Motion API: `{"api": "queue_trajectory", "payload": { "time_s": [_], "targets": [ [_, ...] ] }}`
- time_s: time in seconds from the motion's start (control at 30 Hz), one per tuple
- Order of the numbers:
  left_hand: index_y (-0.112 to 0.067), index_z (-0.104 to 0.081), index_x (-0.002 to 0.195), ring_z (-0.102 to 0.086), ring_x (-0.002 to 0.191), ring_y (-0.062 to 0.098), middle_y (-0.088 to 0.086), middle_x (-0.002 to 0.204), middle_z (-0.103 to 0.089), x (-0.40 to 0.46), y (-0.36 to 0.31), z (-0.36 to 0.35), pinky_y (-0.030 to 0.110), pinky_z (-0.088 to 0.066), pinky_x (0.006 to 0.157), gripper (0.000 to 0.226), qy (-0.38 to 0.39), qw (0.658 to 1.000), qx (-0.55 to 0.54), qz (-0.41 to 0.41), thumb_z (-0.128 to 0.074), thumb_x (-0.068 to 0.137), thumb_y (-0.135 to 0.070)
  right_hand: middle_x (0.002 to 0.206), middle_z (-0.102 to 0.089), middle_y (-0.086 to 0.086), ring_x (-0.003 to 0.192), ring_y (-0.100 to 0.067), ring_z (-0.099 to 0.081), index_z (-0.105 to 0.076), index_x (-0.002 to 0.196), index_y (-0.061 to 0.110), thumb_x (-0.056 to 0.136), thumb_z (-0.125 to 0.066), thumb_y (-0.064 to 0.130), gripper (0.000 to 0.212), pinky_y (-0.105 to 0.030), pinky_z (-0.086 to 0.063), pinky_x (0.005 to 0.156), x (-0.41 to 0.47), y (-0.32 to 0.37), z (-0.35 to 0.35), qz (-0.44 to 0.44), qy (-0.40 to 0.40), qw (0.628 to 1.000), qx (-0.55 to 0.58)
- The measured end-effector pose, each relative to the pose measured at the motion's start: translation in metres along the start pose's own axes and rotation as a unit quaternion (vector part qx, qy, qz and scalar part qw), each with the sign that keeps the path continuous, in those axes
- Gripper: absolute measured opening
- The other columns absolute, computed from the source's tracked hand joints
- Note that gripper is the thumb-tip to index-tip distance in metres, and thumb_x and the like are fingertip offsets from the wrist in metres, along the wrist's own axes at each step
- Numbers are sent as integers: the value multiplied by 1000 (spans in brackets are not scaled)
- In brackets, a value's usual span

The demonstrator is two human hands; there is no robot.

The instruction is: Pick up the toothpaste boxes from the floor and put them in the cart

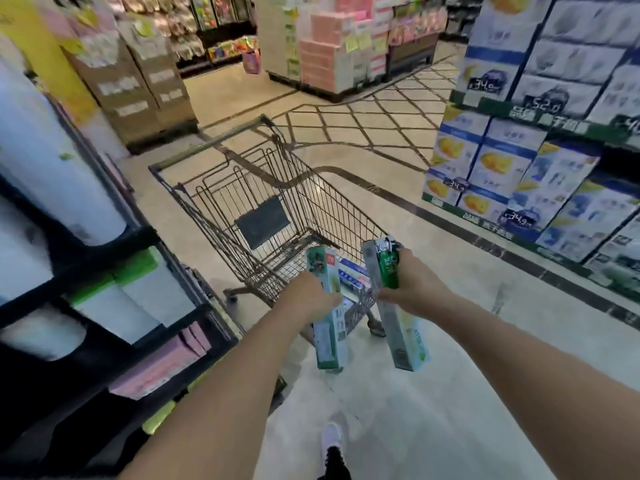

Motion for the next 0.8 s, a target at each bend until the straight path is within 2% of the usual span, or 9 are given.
{"api": "queue_trajectory", "payload": {
  "time_s": [0.07, 0.17, 0.3, 0.43, 0.5, 0.57, 0.67, 0.73, 0.8],
  "targets": [
    [-7, -60, 112, -71, 77, 24, 10, 99, -69, 39, -7, 17, 38, -62, 64, 39, 0, 1000, -18, -1, -67, 88, -37, 93, -55, 3, 83, -16, -54, -33, 109, 24, 71, -85, 31, 65, -31, -46, 65, 41, 9, 2, -7, 1, 1000, -1],
    [-7, -57, 115, -67, 72, 20, 9, 100, -67, 90, -15, 45, 27, -52, 48, 45, 7, 1000, -8, 9, -69, 87, -40, 92, -54, 3, 85, -17, -56, -35, 113, 20, 71, -85, 29, 66, -31, -49, 66, 96, 23, 10, -17, 5, 1000, 0],
    [-9, -61, 111, -65, 65, 12, 6, 96, -67, 157, -27, 79, 18, -45, 41, 39, 6, 1000, 1, 5, -68, 88, -39, 95, -52, 2, 87, -17, -55, -32, 109, 21, 73, -84, 26, 64, -28, -47, 65, 164, 39, 18, -20, 8, 1000, 16],
    [-10, -63, 109, -69, 76, 20, 9, 102, -68, 209, -19, 94, 28, -55, 57, 38, 1, 1000, -12, 29, -68, 87, -40, 99, -53, 0, 90, -20, -55, -33, 110, 22, 71, -85, 32, 66, -34, -51, 69, 226, 44, 9, -21, 33, 999, 3],
    [-11, -62, 110, -69, 76, 21, 8, 101, -67, 235, -7, 91, 29, -55, 54, 38, 0, 998, -25, 51, -69, 87, -41, 102, -56, -1, 92, -21, -57, -33, 111, 23, 72, -85, 31, 65, -40, -55, 78, 258, 42, -4, -21, 55, 998, 3],
    [-12, -62, 113, -67, 79, 20, 6, 100, -67, 263, 11, 82, 28, -53, 57, 44, -8, 996, -34, 78, -69, 85, -46, 99, -56, 1, 91, -19, -57, -34, 110, 25, 73, -84, 29, 62, -41, -56, 79, 292, 37, -24, -16, 82, 997, 0],
    [-11, -61, 117, -67, 85, 21, 6, 103, -66, 296, 40, 54, 33, -58, 73, 52, -7, 991, -59, 121, -67, 83, -51, 93, -54, 5, 82, -10, -54, -38, 113, 21, 78, -80, 20, 55, -26, -48, 63, 333, 21, -66, -17, 136, 991, 13],
    [-13, -62, 119, -67, 82, 19, 4, 101, -66, 321, 65, 25, 31, -58, 70, 50, -6, 983, -87, 159, -66, 85, -49, 91, -54, 5, 77, -7, -53, -40, 118, 19, 80, -77, 14, 53, -19, -43, 58, 363, 4, -106, -18, 187, 982, -1],
    [-10, -62, 115, -65, 76, 18, 5, 95, -65, 343, 94, -11, 25, -51, 57, 50, 1, 968, -125, 218, -66, 85, -49, 90, -54, 6, 80, -11, -55, -41, 120, 18, 82, -76, 13, 52, -22, -47, 65, 388, -20, -147, -28, 230, 973, -16]
  ]
}}
Point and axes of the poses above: each hand's wrist, its own x-axis towards the middle knuckle, its own z-axis out of the back of the hand, y = z × x, the point moved 9 cm from there along x, towards the middle knuckle
